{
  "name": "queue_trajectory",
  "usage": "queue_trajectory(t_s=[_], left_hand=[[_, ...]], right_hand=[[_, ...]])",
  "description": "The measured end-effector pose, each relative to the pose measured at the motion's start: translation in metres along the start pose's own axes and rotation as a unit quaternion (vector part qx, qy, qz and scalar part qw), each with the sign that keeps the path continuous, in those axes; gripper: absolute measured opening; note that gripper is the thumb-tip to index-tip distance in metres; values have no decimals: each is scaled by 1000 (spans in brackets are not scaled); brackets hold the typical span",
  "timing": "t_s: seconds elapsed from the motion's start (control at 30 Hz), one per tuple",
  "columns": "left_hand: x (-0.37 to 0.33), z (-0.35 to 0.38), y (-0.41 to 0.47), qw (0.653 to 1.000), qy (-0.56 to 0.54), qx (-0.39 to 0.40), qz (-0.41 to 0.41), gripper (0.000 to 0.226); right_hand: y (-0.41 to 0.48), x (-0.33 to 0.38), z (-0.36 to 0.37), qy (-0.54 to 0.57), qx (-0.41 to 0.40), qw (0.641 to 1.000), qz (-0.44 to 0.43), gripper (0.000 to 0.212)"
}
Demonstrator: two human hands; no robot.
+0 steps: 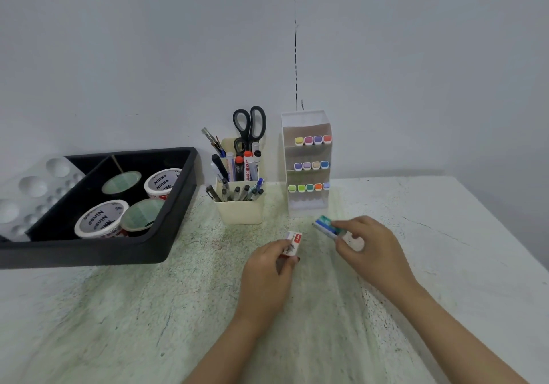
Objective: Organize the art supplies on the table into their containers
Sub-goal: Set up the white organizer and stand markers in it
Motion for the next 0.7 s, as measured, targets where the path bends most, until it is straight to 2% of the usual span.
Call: queue_trajectory(t_s=[0.1, 0.27, 0.5, 0.7], left_hand=[[-4, -1, 6, 999, -31, -8, -15, 25], [-8, 0, 16, 999, -37, -21, -14, 28], [-11, 12, 34, 998, -60, -22, -25, 28], [-17, 24, 54, 998, -31, -52, 13, 23]], right_hand=[[21, 3, 9, -18, -64, 998, -15, 26], [41, -5, 28, -79, -111, 990, -26, 14], [44, -14, 42, -81, -139, 986, -38, 19], [33, -18, 43, -76, -139, 985, -66, 13]])
Point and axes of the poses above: each hand's wrist, its own y-axis towards the middle knuckle, its own z-axis out of the palm, x = y × z, the point moved 5 cm from there along y, towards the middle knuckle, and after that the axes turned 8 degrees about -z, right-handed, at the moved point
